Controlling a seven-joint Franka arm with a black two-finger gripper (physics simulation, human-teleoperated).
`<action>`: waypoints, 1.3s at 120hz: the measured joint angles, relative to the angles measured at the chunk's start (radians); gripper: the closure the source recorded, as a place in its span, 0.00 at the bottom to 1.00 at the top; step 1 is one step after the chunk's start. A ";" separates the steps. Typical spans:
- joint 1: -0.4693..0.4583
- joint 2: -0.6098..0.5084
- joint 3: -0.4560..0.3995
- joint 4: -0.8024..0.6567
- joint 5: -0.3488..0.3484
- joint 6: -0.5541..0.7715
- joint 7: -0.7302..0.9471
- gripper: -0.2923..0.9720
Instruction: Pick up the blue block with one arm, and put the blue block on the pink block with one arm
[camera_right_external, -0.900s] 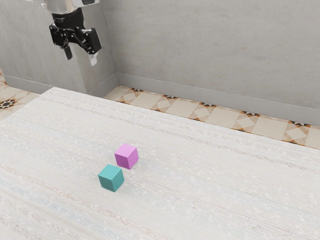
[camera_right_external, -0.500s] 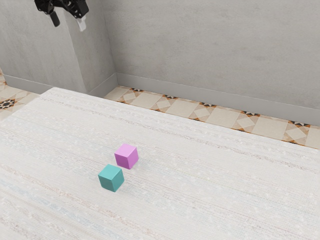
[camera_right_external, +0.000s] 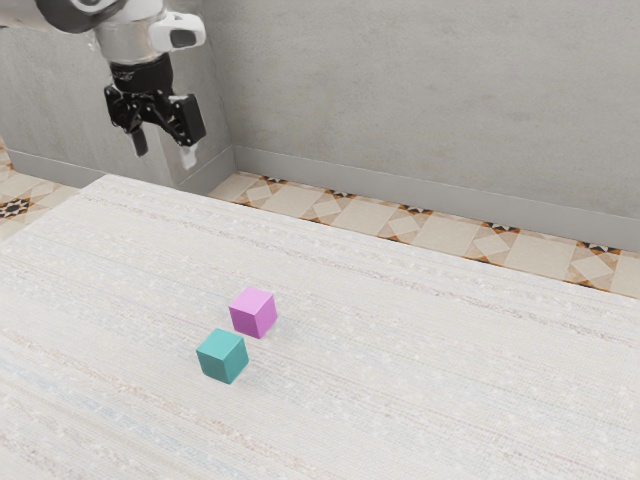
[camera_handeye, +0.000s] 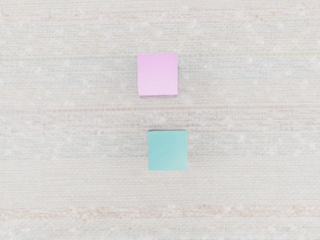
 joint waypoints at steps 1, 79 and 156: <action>-0.001 -0.006 -0.001 -0.018 -0.001 0.008 0.000 0.23; -0.010 -0.085 -0.024 -0.715 -0.017 0.615 -0.001 0.23; -0.013 0.110 -0.019 -0.797 -0.007 0.923 0.016 0.23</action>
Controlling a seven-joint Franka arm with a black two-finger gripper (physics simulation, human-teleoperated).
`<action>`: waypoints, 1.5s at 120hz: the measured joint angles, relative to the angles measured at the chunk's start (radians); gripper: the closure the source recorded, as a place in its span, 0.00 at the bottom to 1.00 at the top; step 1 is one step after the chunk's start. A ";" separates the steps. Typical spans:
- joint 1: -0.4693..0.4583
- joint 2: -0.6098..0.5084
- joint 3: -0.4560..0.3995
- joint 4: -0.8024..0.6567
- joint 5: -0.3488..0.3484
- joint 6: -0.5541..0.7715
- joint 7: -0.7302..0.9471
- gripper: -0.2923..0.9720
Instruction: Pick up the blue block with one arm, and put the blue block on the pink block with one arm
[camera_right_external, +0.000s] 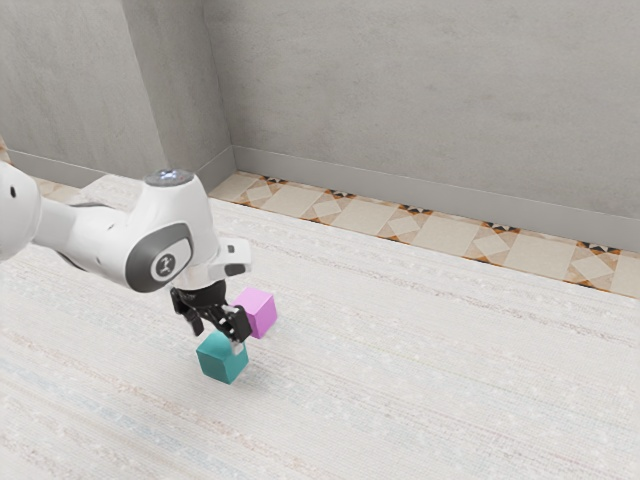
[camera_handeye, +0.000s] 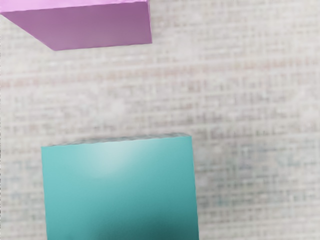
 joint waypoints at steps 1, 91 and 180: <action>0.000 0.001 0.000 0.000 0.000 0.001 0.000 0.23; 0.007 0.100 0.017 0.018 0.001 0.073 0.014 0.23; 0.006 0.149 0.029 0.043 0.016 0.080 0.017 0.45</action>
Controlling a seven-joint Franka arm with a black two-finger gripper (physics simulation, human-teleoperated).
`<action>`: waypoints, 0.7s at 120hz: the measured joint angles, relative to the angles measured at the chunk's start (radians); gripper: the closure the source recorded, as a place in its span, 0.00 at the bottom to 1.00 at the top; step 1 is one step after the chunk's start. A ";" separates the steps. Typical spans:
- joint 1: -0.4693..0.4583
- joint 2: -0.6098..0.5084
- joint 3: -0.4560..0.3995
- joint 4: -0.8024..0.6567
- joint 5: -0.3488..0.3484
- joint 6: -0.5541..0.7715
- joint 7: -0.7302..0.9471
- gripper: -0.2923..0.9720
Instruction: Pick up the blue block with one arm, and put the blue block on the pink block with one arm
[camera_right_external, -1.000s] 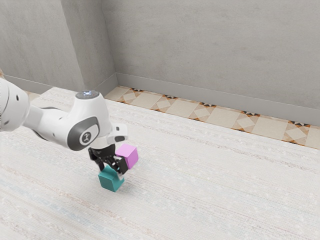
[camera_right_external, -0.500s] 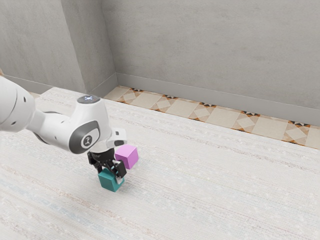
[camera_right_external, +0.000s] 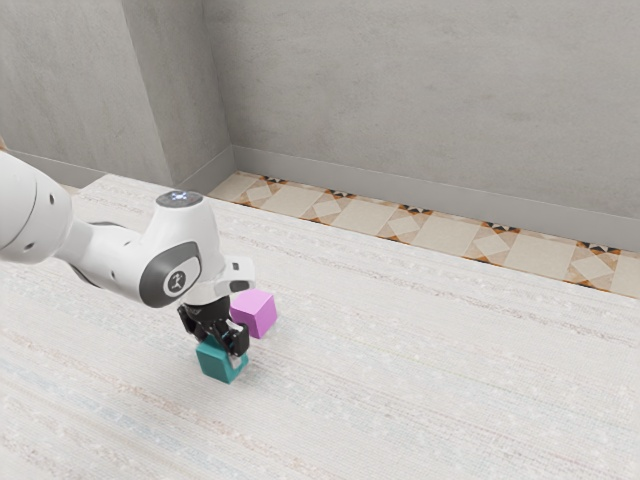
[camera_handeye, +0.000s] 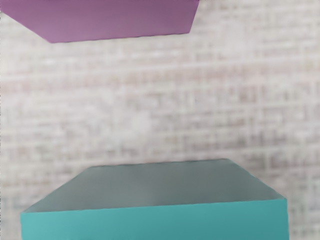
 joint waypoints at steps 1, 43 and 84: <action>0.000 0.000 0.000 0.000 0.000 0.000 0.000 0.45; -0.001 -0.098 0.002 0.036 0.003 -0.060 -0.012 0.48; 0.000 -0.062 0.002 0.241 0.009 -0.219 -0.017 0.48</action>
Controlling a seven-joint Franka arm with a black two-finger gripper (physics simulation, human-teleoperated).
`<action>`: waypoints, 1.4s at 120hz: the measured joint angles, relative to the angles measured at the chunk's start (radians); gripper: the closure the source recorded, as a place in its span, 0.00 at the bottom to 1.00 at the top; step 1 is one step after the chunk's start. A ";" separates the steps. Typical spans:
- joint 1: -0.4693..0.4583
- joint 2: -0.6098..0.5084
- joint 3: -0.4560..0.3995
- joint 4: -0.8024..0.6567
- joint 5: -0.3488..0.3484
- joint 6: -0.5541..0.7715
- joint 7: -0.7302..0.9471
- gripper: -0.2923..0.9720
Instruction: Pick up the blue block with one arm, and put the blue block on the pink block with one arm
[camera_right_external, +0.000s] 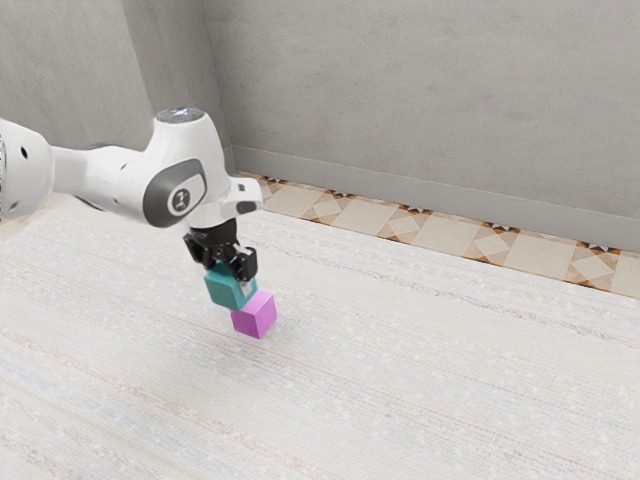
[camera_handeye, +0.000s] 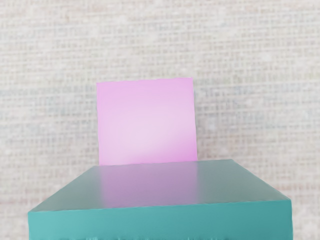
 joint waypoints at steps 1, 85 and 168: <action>0.000 0.003 0.000 0.003 0.000 -0.002 0.000 0.48; 0.000 0.193 0.000 0.194 0.002 -0.080 0.034 0.48; 0.000 0.227 0.018 0.237 0.003 -0.096 0.052 0.48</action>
